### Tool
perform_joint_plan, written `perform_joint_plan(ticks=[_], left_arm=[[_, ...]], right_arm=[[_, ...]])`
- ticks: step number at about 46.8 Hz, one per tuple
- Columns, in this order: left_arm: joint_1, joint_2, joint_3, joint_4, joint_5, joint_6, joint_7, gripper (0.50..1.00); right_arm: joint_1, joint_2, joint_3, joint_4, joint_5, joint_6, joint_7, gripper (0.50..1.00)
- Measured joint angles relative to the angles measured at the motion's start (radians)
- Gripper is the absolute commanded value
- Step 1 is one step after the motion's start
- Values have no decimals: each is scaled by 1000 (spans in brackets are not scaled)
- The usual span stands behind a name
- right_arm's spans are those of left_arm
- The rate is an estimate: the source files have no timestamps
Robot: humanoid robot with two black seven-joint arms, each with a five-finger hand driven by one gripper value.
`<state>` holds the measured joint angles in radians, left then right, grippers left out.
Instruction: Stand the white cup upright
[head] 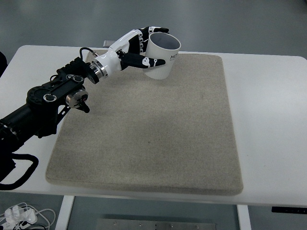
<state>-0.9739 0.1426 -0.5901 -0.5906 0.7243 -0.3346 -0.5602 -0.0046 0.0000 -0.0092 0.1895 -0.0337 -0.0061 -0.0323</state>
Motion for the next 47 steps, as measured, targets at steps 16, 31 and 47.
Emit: perform_joint_plan(ticks=[16, 31, 47], left_arm=[[18, -24, 44, 77, 4, 57, -51, 500], [44, -48, 150, 108, 3, 158, -51, 500], [71, -75, 173, 110, 1, 215, -51, 623]], right_arm=[[0, 0, 0, 0, 0, 0, -1, 952], [0, 0, 0, -1, 0, 0, 0, 952], [0, 0, 0, -1, 0, 0, 0, 952]])
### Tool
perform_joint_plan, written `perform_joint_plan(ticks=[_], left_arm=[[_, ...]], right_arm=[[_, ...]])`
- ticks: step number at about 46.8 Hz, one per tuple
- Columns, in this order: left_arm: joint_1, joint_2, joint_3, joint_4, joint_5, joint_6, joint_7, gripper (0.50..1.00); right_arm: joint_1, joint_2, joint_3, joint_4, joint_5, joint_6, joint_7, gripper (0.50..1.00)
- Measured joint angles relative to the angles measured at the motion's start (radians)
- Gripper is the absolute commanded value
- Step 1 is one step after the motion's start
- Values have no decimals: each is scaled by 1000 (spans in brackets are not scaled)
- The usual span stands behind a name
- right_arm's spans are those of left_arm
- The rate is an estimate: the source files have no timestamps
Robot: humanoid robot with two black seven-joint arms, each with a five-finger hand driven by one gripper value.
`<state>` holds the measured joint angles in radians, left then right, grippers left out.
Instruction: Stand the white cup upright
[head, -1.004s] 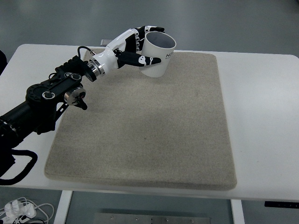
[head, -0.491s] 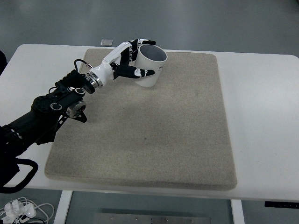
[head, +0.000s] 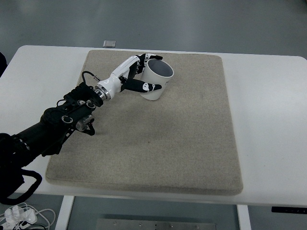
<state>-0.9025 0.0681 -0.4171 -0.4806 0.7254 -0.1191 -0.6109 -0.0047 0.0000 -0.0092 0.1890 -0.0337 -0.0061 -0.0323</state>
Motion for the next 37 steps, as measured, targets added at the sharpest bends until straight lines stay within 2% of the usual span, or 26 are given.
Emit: perform_joint_plan(ticks=[4, 8, 17, 24, 26, 35, 37], left_arm=[[7, -2, 0, 5, 0, 9, 0, 668], [10, -2, 0, 12, -4, 10, 0, 748], [22, -1, 0, 13, -12, 10, 0, 846], [23, -1, -1, 13, -12, 9, 0, 896], [23, -1, -1, 13, -12, 9, 0, 930], [30, -1, -13, 10, -14, 5, 0, 994], [30, 0, -15, 8, -15, 4, 0, 994]], right_arm=[[0, 0, 0, 0, 0, 0, 0, 952], [0, 0, 0, 0, 0, 0, 0, 952], [0, 0, 0, 0, 0, 0, 0, 952], [0, 0, 0, 0, 0, 0, 0, 952], [0, 0, 0, 0, 0, 0, 0, 952], [0, 0, 0, 0, 0, 0, 0, 952], [0, 0, 0, 0, 0, 0, 0, 952]])
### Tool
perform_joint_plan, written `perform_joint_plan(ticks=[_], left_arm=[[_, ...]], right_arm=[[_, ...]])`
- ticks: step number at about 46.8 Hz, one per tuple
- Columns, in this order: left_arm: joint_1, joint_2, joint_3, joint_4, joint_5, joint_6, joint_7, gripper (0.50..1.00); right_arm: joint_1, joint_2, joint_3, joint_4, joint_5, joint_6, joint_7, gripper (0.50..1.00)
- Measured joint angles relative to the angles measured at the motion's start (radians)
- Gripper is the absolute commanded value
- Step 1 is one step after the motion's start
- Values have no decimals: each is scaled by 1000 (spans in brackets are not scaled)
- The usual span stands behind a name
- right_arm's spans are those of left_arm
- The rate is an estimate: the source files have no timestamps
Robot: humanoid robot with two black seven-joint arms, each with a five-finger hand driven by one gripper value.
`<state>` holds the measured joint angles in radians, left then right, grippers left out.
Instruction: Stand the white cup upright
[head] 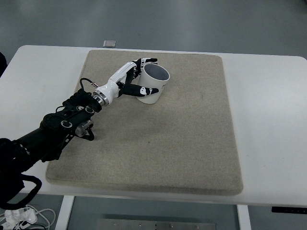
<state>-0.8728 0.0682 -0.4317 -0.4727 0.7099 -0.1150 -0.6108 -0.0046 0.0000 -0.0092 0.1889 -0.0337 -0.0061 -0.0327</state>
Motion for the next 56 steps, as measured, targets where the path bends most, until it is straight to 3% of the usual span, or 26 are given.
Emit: perform_joint_plan(ticks=[38, 56], left_arm=[[-3, 39, -20, -71, -43, -30, 0, 994], [-28, 124, -188, -142, -55, -136, 0, 994]], right_arm=[[0, 0, 0, 0, 0, 0, 0, 952], [0, 0, 0, 0, 0, 0, 1, 952]])
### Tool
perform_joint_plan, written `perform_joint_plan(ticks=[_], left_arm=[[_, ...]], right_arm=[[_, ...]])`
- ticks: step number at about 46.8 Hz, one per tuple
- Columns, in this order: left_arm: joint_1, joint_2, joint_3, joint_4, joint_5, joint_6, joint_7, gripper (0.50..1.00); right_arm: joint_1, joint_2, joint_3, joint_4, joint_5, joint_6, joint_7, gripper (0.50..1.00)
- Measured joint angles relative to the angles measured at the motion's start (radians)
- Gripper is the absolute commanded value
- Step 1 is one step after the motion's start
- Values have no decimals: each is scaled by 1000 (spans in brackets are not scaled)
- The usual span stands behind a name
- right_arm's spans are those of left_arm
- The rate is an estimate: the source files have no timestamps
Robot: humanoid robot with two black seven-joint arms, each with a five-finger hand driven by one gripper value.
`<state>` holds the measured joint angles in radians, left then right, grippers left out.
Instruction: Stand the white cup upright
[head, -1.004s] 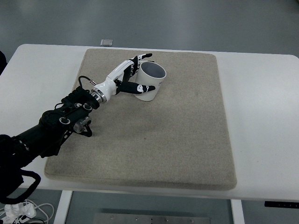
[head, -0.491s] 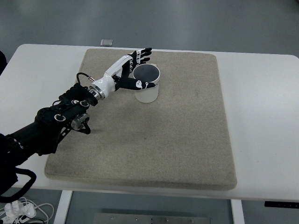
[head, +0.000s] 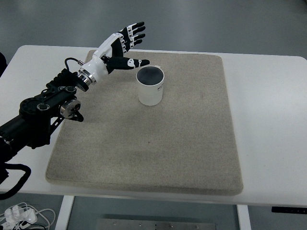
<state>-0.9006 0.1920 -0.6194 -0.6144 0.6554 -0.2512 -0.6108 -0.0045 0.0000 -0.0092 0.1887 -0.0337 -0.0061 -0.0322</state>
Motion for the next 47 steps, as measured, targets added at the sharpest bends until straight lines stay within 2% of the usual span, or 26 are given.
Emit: perform_joint_plan(ticks=[9, 23, 33, 35, 43, 47], left_arm=[[-46, 19, -30, 15, -130, -20, 0, 996], [-113, 8, -18, 142, -395, -19, 0, 996], [-130, -9, -30, 179, -480, -5, 0, 994], [-130, -14, -33, 184, -513, -2, 19, 996], [-148, -22, -32, 229, -723, 0, 167, 996], [-150, -23, -32, 246, -771, -1, 209, 996]], right_arm=[[0, 0, 0, 0, 0, 0, 0, 952], [0, 0, 0, 0, 0, 0, 0, 952], [0, 0, 1, 0, 0, 0, 0, 952], [0, 0, 1, 0, 0, 0, -1, 952], [-1, 0, 0, 1, 1, 0, -1, 952], [0, 0, 1, 0, 1, 0, 0, 952]])
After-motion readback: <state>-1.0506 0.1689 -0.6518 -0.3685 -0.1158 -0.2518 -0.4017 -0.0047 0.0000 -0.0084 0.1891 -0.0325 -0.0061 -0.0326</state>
